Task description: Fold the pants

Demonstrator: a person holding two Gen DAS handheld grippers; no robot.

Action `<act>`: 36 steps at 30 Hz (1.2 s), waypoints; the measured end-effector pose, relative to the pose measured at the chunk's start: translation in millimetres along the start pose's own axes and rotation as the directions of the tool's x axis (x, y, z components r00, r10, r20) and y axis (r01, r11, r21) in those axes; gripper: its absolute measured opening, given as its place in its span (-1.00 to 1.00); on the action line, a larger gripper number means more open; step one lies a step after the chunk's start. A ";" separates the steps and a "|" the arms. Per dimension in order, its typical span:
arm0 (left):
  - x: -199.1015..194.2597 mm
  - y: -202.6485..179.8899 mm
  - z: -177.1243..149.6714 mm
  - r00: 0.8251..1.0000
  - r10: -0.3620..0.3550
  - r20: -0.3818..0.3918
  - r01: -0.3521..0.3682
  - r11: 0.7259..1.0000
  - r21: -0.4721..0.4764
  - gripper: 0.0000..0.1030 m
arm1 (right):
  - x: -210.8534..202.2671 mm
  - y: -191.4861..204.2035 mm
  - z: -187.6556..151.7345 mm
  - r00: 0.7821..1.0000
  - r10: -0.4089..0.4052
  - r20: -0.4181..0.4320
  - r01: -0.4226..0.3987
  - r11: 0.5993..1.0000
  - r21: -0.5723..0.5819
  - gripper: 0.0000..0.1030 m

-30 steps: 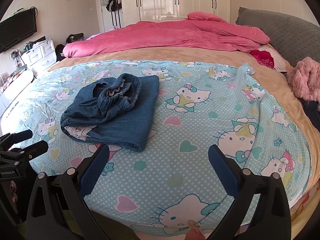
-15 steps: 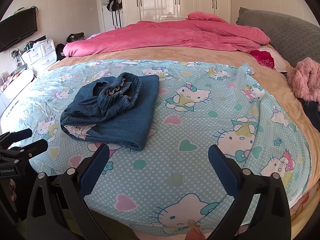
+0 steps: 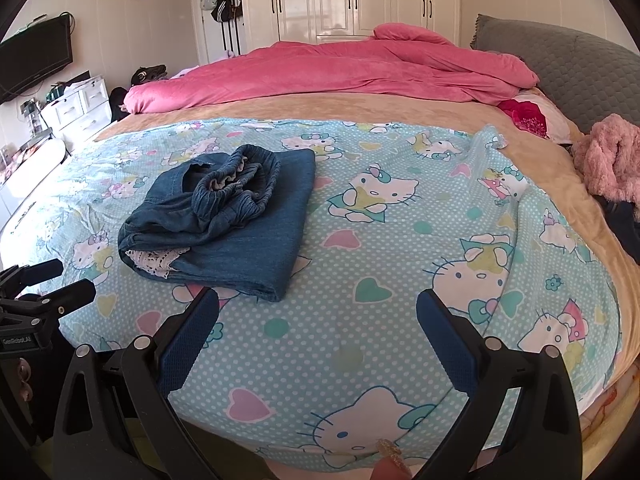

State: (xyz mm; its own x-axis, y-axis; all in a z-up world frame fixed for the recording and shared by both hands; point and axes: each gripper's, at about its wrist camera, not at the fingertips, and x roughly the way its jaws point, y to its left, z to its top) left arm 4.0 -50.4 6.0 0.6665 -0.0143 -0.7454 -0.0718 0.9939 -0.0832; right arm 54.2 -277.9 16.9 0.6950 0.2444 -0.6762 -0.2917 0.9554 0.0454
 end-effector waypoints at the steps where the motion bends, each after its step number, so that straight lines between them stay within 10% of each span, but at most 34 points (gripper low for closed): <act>1: 0.4 0.6 -0.1 1.000 0.001 -0.002 -0.001 1.000 -0.001 0.82 | 0.0 0.0 0.0 1.000 0.000 0.000 0.000 1.000 0.000 0.91; 19: -0.9 2.4 2.0 0.999 0.053 0.004 -0.053 0.999 0.011 0.82 | 2.8 -7.3 -0.7 0.999 -0.039 -0.008 0.039 0.999 0.001 0.91; 28: 8.4 71.7 21.9 0.998 0.066 -0.008 -0.067 0.993 -0.098 0.82 | 20.5 -37.9 -2.2 0.995 -0.100 -0.028 0.102 0.992 0.077 0.91; 36: 62.6 225.1 78.3 0.919 0.374 -0.124 -0.394 0.889 -0.235 0.82 | 73.9 -168.2 35.2 0.937 -0.329 -0.114 0.347 0.913 0.215 0.91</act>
